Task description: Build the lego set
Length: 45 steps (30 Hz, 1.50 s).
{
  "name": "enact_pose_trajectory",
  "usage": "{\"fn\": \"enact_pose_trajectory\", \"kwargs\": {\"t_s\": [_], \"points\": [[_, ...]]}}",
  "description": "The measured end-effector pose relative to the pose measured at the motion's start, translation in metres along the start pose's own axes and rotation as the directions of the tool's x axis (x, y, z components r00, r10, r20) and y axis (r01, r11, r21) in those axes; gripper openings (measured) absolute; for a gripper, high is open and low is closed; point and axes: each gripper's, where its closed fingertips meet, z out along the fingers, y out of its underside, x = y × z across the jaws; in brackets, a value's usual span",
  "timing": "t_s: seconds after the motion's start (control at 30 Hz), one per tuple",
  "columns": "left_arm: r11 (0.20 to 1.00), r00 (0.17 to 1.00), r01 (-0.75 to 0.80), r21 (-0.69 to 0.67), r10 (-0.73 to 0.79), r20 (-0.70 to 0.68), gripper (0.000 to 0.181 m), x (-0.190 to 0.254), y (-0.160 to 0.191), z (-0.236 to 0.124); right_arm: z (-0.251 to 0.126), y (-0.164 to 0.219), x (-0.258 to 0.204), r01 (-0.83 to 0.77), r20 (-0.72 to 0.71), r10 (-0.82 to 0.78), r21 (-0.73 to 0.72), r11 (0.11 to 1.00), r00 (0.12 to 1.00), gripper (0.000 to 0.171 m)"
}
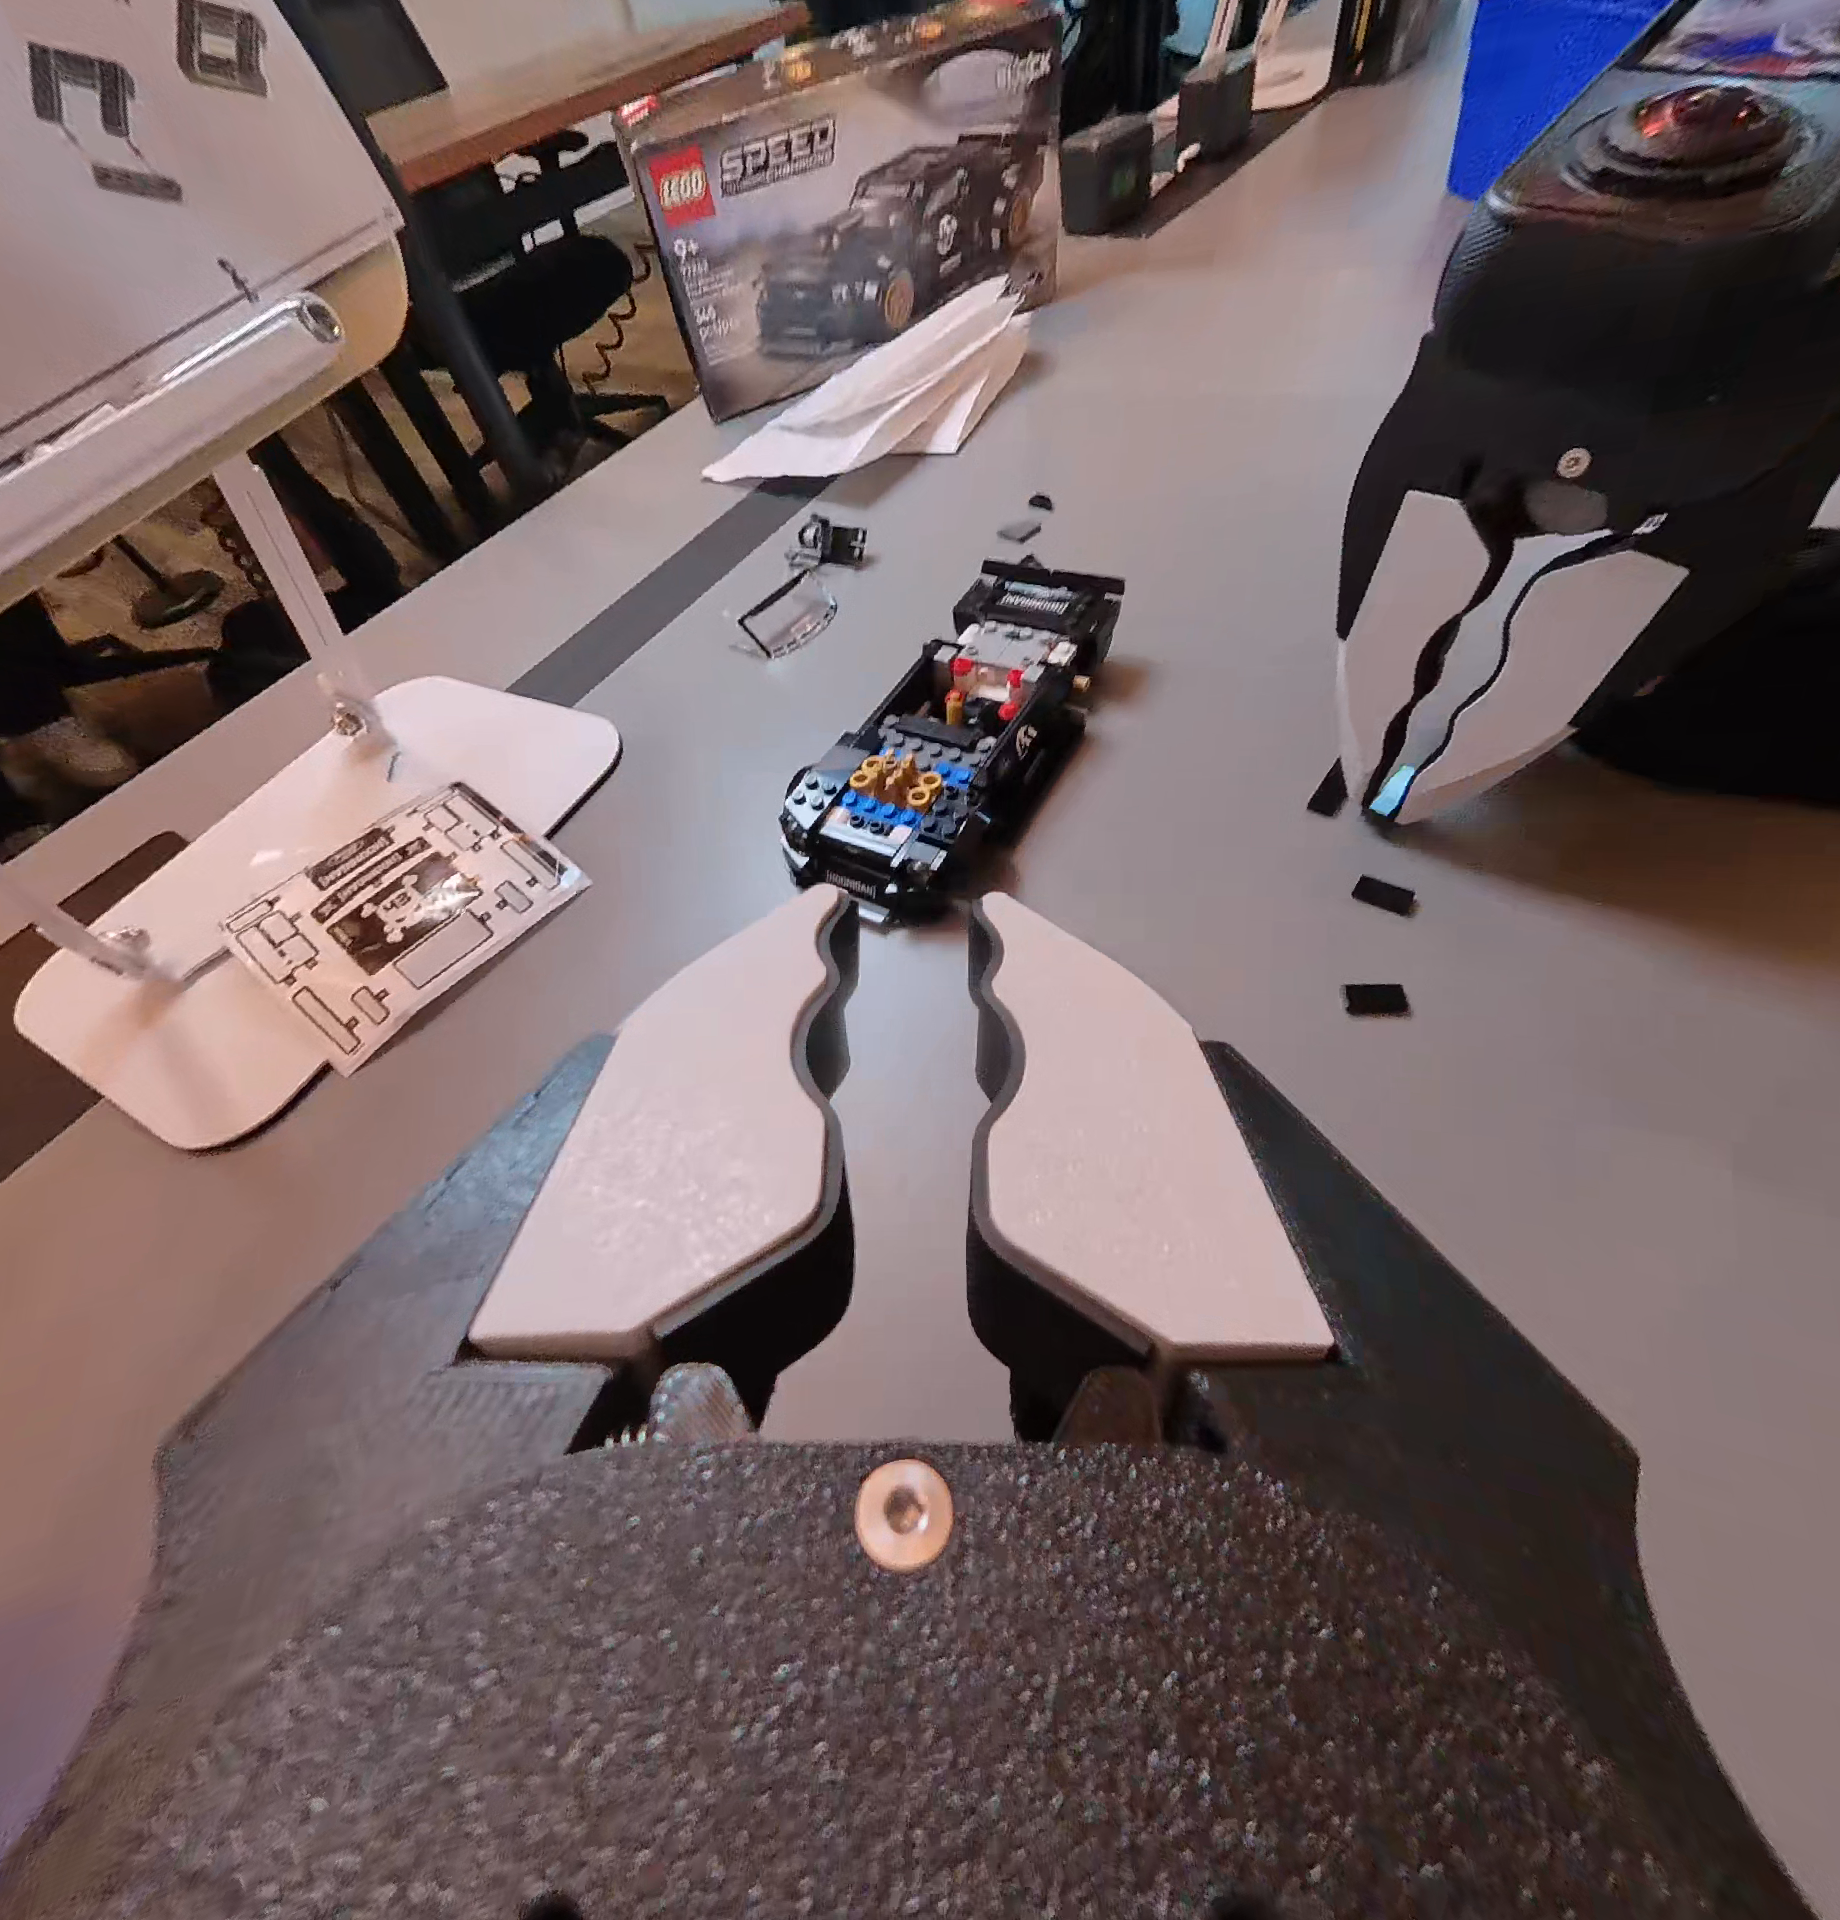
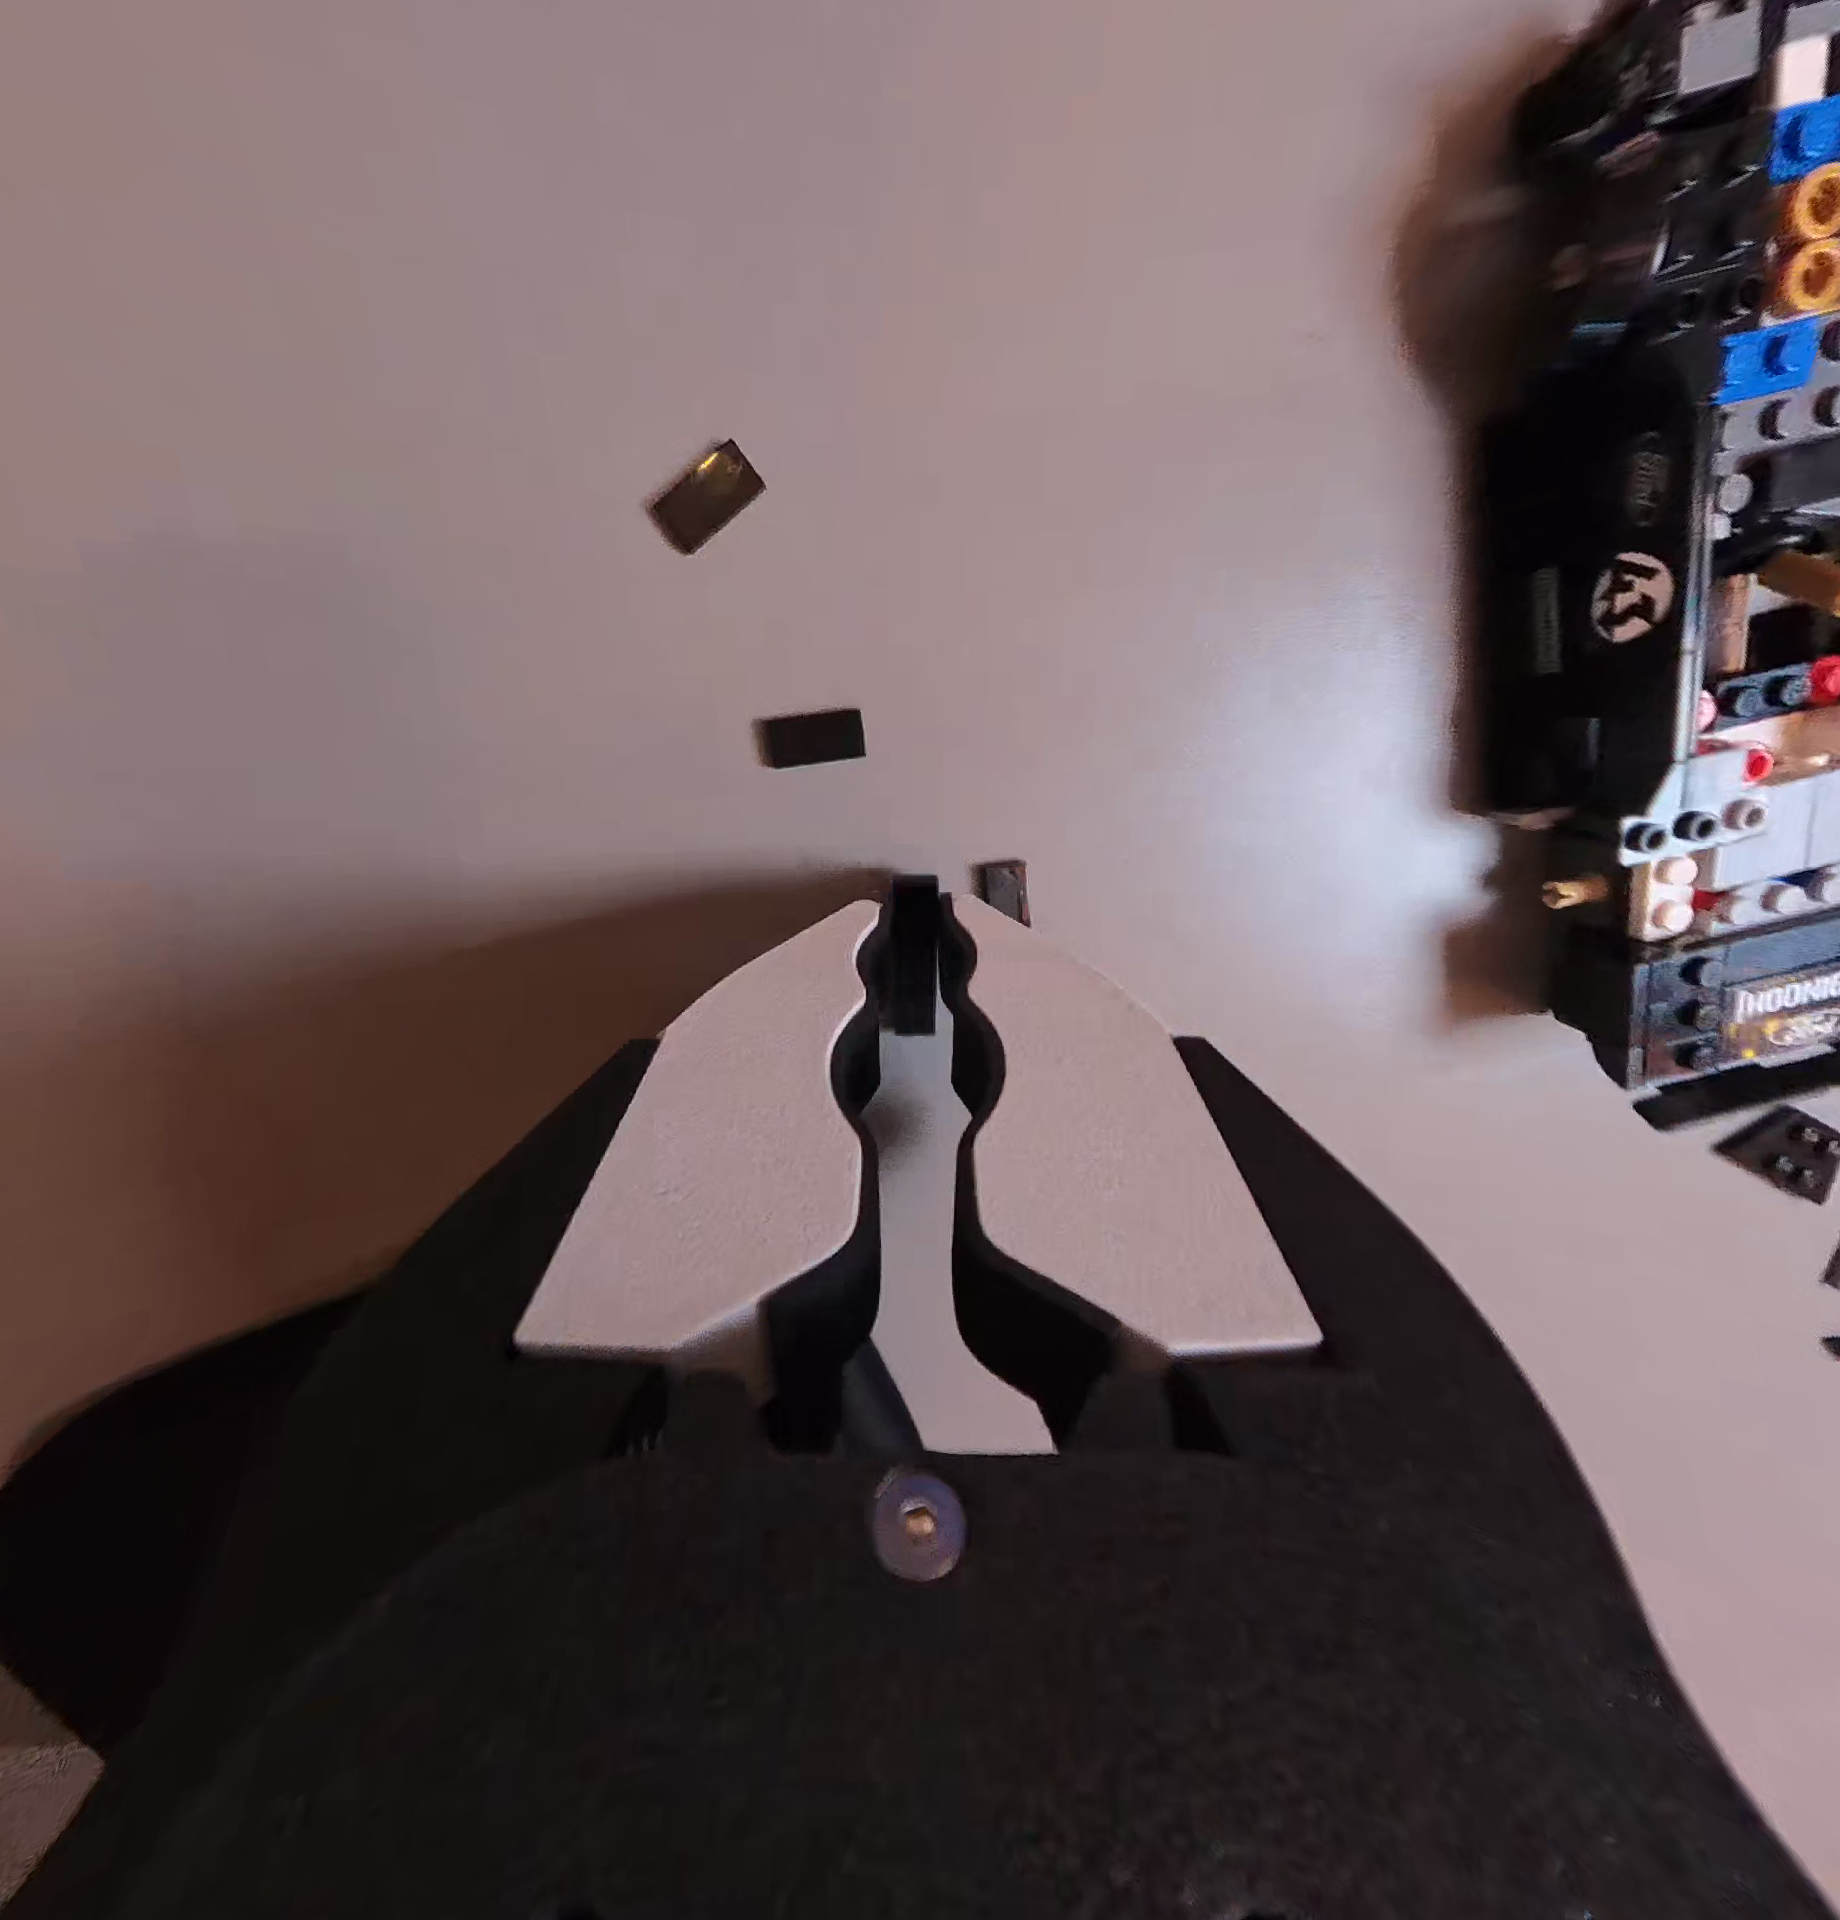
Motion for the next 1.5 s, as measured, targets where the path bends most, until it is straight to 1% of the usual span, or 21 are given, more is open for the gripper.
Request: {"fn": "enact_pose_trajectory", "kwargs": {"t_s": [0.13, 0.2, 0.3, 0.37, 0.47, 0.57, 0.7, 0.73, 0.77, 0.83, 0.93, 1.07, 1.23, 1.33, 1.5], "points": [[0.999, 1.000, -0.007, -0.037, 0.007, 0.001, 0.021, -0.001, 0.008, 0.003, 0.001, -0.004, 0.000, -0.021, -0.007, 0.022, 0.029, 0.999, 1.000, 0.009], [0.999, 1.000, -0.010, -0.053, 0.010, -0.003, 0.021, 0.000, 0.011, 0.004, -0.003, -0.005, 0.003, -0.045, -0.021, 0.046, 0.063, 0.997, 0.999, 0.015], [0.998, 1.000, -0.008, -0.069, 0.007, -0.013, 0.021, 0.002, 0.015, 0.006, -0.024, -0.017, 0.016, -0.121, -0.050, 0.134, 0.206, 0.971, 0.990, 0.020], [0.995, 1.000, -0.011, -0.096, 0.009, -0.020, 0.022, 0.003, 0.020, 0.008, -0.041, -0.022, 0.032, -0.157, -0.100, 0.195, 0.301, 0.941, 0.976, 0.023], [0.977, 0.999, -0.023, -0.212, 0.016, -0.035, 0.025, 0.002, 0.038, 0.006, -0.068, -0.027, 0.047, -0.169, -0.157, 0.254, 0.417, 0.893, 0.954, 0.028], [0.943, 0.994, 0.013, -0.332, -0.048, -0.098, 0.030, 0.009, 0.062, 0.002, -0.089, -0.030, 0.052, -0.142, -0.203, 0.286, 0.527, 0.838, 0.937, 0.028], [0.861, 0.988, -0.011, -0.509, -0.070, -0.139, 0.031, 0.017, 0.100, -0.003, -0.094, -0.022, 0.048, -0.139, -0.220, 0.341, 0.619, 0.773, 0.914, 0.028], [0.845, 0.988, -0.018, -0.534, -0.067, -0.139, 0.029, 0.018, 0.106, -0.004, -0.093, -0.019, 0.046, -0.139, -0.217, 0.350, 0.637, 0.758, 0.911, 0.028], [0.845, 0.985, -0.017, -0.535, -0.078, -0.155, 0.024, 0.021, 0.106, -0.004, -0.092, -0.015, 0.043, -0.145, -0.211, 0.360, 0.649, 0.747, 0.909, 0.027], [0.841, 0.974, -0.013, -0.541, -0.111, -0.196, 0.023, 0.029, 0.106, -0.004, -0.086, -0.007, 0.037, -0.174, -0.187, 0.386, 0.663, 0.728, 0.903, 0.026], [0.839, 0.968, -0.013, -0.544, -0.125, -0.216, 0.024, 0.032, 0.105, -0.003, -0.080, 0.007, 0.032, -0.218, -0.157, 0.423, 0.672, 0.708, 0.892, 0.025], [0.850, 0.970, -0.013, -0.527, -0.118, -0.214, 0.020, 0.032, 0.101, -0.003, -0.076, 0.017, 0.030, -0.264, -0.118, 0.462, 0.686, 0.678, 0.879, 0.024], [0.863, 0.958, -0.036, -0.504, -0.114, -0.264, 0.020, 0.042, 0.094, -0.004, -0.072, 0.016, 0.029, -0.273, -0.100, 0.469, 0.700, 0.660, 0.877, 0.023], [0.857, 0.948, -0.054, -0.513, -0.118, -0.297, 0.022, 0.050, 0.097, 0.000, -0.070, 0.012, 0.029, -0.275, -0.087, 0.467, 0.708, 0.651, 0.880, 0.022], [0.851, 0.940, -0.040, -0.524, -0.146, -0.309, 0.014, 0.053, 0.095, 0.001, -0.070, 0.006, 0.028, -0.268, -0.082, 0.457, 0.714, 0.647, 0.885, 0.021]]}}
